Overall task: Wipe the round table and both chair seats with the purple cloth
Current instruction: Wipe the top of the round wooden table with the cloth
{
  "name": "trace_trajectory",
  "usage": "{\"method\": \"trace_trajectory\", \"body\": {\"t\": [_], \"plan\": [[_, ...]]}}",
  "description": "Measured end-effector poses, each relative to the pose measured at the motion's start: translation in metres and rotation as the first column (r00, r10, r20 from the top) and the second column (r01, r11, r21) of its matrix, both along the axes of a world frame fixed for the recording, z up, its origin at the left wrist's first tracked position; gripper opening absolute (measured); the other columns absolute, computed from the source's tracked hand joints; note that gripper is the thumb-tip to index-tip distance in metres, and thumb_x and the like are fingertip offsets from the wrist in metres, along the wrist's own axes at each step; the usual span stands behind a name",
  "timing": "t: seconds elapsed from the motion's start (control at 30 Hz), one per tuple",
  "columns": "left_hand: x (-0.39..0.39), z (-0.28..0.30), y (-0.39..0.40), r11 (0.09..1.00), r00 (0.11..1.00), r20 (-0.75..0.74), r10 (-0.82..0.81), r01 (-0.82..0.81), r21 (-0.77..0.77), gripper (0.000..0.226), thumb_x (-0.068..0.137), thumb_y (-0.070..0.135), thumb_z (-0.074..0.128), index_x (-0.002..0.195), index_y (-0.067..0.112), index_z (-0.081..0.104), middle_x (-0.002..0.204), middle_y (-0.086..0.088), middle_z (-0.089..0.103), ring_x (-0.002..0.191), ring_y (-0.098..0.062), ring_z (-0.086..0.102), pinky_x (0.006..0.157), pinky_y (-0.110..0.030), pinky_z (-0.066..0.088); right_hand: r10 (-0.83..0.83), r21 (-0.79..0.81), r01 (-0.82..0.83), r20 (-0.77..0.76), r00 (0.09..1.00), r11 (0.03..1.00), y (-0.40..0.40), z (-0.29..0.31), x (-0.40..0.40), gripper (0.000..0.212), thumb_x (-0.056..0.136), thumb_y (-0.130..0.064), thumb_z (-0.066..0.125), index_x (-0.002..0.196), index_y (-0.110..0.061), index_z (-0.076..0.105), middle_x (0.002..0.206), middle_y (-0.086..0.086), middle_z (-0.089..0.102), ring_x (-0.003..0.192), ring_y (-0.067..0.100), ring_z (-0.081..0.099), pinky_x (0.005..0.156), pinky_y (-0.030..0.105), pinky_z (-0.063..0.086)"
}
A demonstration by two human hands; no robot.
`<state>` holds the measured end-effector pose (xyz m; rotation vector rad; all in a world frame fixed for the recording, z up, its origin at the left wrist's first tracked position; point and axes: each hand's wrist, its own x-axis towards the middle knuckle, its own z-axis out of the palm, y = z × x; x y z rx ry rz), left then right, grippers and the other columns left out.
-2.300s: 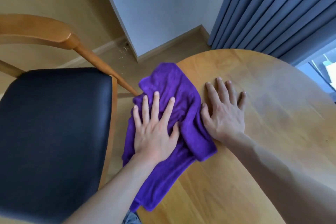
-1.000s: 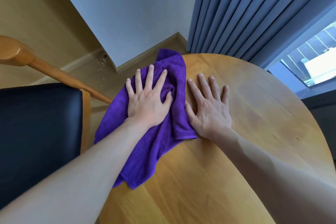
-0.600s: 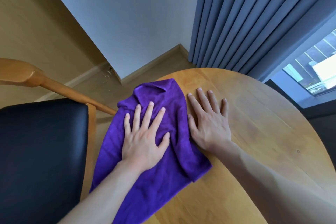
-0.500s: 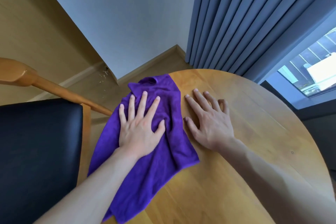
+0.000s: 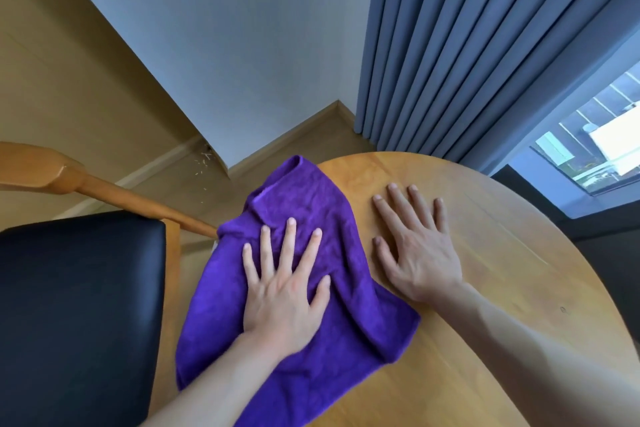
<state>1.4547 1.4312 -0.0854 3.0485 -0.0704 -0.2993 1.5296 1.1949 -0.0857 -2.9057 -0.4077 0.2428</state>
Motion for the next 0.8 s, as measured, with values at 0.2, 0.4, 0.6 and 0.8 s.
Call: {"method": "trace_trajectory", "body": {"t": [0.2, 0.4, 0.6, 0.8], "plan": [[0.102, -0.005, -0.028, 0.984, 0.985, -0.025, 0.170, -0.171, -0.046, 0.067, 0.098, 0.059, 0.009, 0.162, 0.041, 0.000, 0.173, -0.002, 0.000, 0.156, -0.040, 0.001, 0.122, -0.066, -0.001, -0.003, 0.024, 0.002, 0.025, 1.000, 1.000, -0.001, -0.004, -0.002, 0.070, 0.101, -0.066, 0.008, 0.163, -0.034, 0.014, 0.172, -0.002, 0.012, 0.159, 0.026, 0.000, 0.125, 0.059, -0.001], [0.053, -0.004, -0.022, 0.998, 0.997, 0.047, 0.057, -0.056, -0.039, 0.070, 0.099, 0.057, 0.020, 0.164, 0.035, 0.008, 0.173, -0.001, 0.003, 0.158, -0.036, 0.002, 0.125, -0.060, 0.004, -0.023, 0.070, 0.020, 0.043, 0.999, 0.997, -0.003, -0.005, 0.001, 0.063, 0.101, -0.055, 0.026, 0.161, -0.034, 0.025, 0.170, -0.003, 0.021, 0.159, 0.025, 0.009, 0.125, 0.059, 0.004], [0.018, -0.004, -0.014, 0.999, 0.999, 0.017, -0.051, 0.051, -0.019, 0.069, 0.097, 0.056, 0.030, 0.163, 0.037, 0.017, 0.172, 0.001, 0.010, 0.156, -0.038, 0.013, 0.122, -0.064, 0.012, -0.047, 0.082, 0.044, 0.035, 0.998, 0.996, -0.002, -0.004, 0.001, 0.064, 0.100, -0.053, 0.029, 0.160, -0.031, 0.028, 0.170, -0.002, 0.023, 0.159, 0.025, 0.009, 0.126, 0.058, 0.003], [0.093, -0.008, -0.048, 0.998, 0.998, 0.043, 0.042, -0.040, -0.042, 0.067, 0.097, 0.057, 0.016, 0.162, 0.041, 0.012, 0.173, 0.000, 0.004, 0.157, -0.039, 0.002, 0.122, -0.066, 0.001, -0.032, 0.092, 0.028, 0.040, 0.999, 0.995, -0.001, -0.004, 0.001, 0.064, 0.102, -0.054, 0.024, 0.161, -0.030, 0.024, 0.170, 0.000, 0.023, 0.158, 0.028, 0.010, 0.125, 0.059, 0.002]]}}
